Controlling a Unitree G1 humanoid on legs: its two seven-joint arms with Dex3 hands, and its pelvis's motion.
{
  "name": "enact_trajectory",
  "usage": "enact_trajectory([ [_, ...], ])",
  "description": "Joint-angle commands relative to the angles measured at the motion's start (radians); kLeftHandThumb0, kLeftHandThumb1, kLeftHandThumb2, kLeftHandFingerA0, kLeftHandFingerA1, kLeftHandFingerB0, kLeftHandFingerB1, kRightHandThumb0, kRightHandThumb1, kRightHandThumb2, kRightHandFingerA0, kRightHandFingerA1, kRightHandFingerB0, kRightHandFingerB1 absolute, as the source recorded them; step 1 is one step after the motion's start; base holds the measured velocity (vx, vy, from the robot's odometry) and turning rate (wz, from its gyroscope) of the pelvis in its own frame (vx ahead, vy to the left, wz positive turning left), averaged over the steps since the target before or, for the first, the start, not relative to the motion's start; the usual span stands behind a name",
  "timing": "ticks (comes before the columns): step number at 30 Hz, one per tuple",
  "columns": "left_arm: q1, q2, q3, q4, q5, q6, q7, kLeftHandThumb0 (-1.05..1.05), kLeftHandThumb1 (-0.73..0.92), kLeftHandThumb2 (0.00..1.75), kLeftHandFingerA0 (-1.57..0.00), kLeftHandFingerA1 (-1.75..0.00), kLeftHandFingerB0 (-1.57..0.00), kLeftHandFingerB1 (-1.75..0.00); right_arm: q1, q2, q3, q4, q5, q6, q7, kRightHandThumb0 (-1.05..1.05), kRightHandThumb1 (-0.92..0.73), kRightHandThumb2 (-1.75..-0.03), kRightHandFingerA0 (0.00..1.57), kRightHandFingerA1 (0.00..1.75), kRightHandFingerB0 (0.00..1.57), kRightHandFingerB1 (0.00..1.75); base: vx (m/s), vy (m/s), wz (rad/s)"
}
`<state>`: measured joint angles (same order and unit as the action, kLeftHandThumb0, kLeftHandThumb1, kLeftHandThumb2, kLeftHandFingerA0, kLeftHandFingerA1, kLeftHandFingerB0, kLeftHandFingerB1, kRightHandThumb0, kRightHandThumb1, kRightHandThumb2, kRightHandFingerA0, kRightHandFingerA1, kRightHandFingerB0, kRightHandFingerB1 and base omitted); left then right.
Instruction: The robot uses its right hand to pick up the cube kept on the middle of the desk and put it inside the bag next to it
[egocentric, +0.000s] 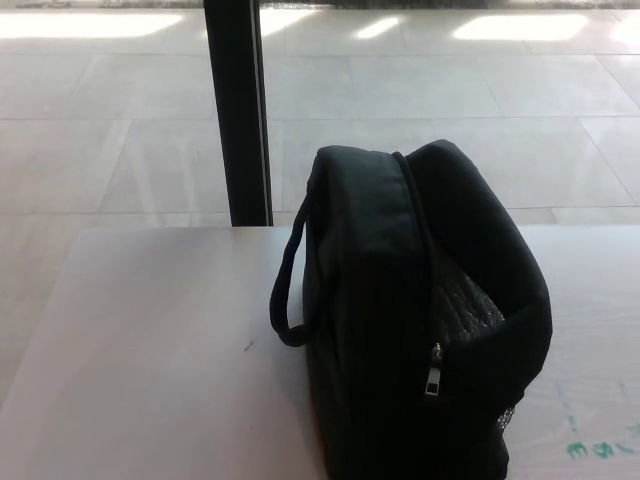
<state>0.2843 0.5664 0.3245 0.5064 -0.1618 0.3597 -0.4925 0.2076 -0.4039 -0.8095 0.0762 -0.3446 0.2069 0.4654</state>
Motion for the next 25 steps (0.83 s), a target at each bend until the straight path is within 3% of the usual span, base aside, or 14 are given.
enact_trajectory([
  [1,0.0,-0.002,0.02,0.002,-0.013,-0.006,0.01,-0.66,0.58,0.94,-0.34,-0.62,-0.3,-0.54,0.067,0.104,-0.003,0.083,0.126,-0.036,-0.124,-0.31,-0.59,-1.07,0.03,0.53,0.0,0.49,0.0,0.0,0.0],
  [2,0.001,-0.003,0.022,0.0,-0.015,-0.004,0.008,-0.57,0.72,0.61,-0.32,-0.56,-0.36,-0.45,0.065,0.11,0.003,0.098,0.128,-0.038,-0.141,-0.49,-0.72,-0.62,0.11,0.39,0.17,0.28,0.0,0.0,0.0],
  [4,0.001,0.0,0.02,0.002,-0.013,-0.01,0.002,-0.66,0.59,0.94,-0.3,-0.6,-0.3,-0.55,0.054,0.138,0.005,0.105,0.156,-0.003,-0.159,-0.48,-0.74,-0.63,0.14,0.36,0.18,0.28,0.0,0.0,0.0],
  [5,0.011,-0.001,0.019,-0.009,-0.008,-0.011,0.006,-0.65,0.6,0.94,-0.31,-0.6,-0.3,-0.54,0.038,0.146,0.015,0.151,0.167,-0.015,-0.172,-0.3,-0.62,-1.1,0.02,0.51,0.0,0.49,0.0,0.0,0.0],
  [6,0.017,-0.002,0.02,-0.013,-0.008,-0.012,0.007,-0.65,0.6,0.94,-0.31,-0.6,-0.3,-0.54,0.033,0.146,0.023,0.169,0.171,-0.023,-0.179,-0.3,-0.62,-1.1,0.02,0.51,0.0,0.49,0.0,0.0,0.0],
  [7,0.019,-0.003,0.021,-0.018,-0.01,-0.008,0.007,-0.65,0.59,0.93,-0.32,-0.61,-0.3,-0.54,0.02,0.175,0.015,0.181,0.206,-0.024,-0.193,-0.45,-0.76,-0.64,0.18,0.36,0.14,0.28,0.0,0.0,0.0],
  [11,0.008,-0.001,0.01,-0.011,0.001,-0.019,0.007,-0.59,0.73,0.61,-0.33,-0.53,-0.36,-0.44,0.025,0.254,0.027,0.142,0.255,-0.019,-0.225,-0.51,-0.6,-0.85,0.23,0.56,0.09,0.4,0.0,0.0,0.0],
  [12,0.003,-0.001,0.014,-0.014,-0.008,-0.007,0.0,-0.56,0.74,0.6,-0.31,-0.54,-0.35,-0.43,0.028,0.262,0.037,0.143,0.26,-0.018,-0.224,-0.45,-0.76,-0.63,0.3,0.46,0.17,0.28,0.0,0.0,0.0],
  [14,-0.003,-0.006,0.016,-0.022,-0.014,0.009,0.004,-0.57,0.73,0.61,-0.32,-0.53,-0.36,-0.44,0.031,0.257,0.045,0.147,0.279,-0.021,-0.217,-0.46,-0.76,-0.63,0.27,0.42,0.17,0.29,0.0,0.0,0.0],
  [15,-0.002,-0.012,0.022,-0.033,-0.018,0.017,0.013,-0.65,0.59,0.94,-0.29,-0.6,-0.31,-0.55,0.027,0.251,0.041,0.141,0.295,-0.005,-0.217,-0.52,-0.6,-0.85,0.2,0.5,0.11,0.4,0.0,0.0,0.0],
  [16,0.001,-0.013,0.02,-0.043,-0.014,0.02,0.019,-0.57,0.73,0.6,-0.33,-0.55,-0.37,-0.44,0.024,0.244,0.042,0.145,0.302,-0.005,-0.222,-0.48,-0.76,-0.64,0.23,0.4,0.17,0.29,0.0,0.0,0.0],
  [22,0.004,-0.017,0.035,-0.064,-0.027,0.033,0.021,-0.58,0.72,0.62,-0.34,-0.56,-0.39,-0.45,0.007,0.224,0.075,0.159,0.324,0.013,-0.255,-0.57,-0.61,-0.87,0.22,0.54,0.11,0.4,0.0,0.0,0.0],
  [23,0.01,-0.027,0.053,-0.079,-0.049,0.031,0.013,-0.58,0.72,0.62,-0.33,-0.58,-0.37,-0.47,0.0,0.227,0.086,0.207,0.345,0.005,-0.238,-0.52,-0.77,-0.64,0.17,0.4,0.17,0.28,0.0,0.0,0.0],
  [25,0.004,-0.031,0.064,-0.085,-0.053,0.037,0.025,-0.59,0.57,0.95,-0.35,-0.62,-0.24,-0.52,-0.004,0.221,0.114,0.228,0.34,-0.002,-0.223,-0.53,-0.79,-0.64,0.16,0.38,0.17,0.27,0.0,0.0,0.0],
])
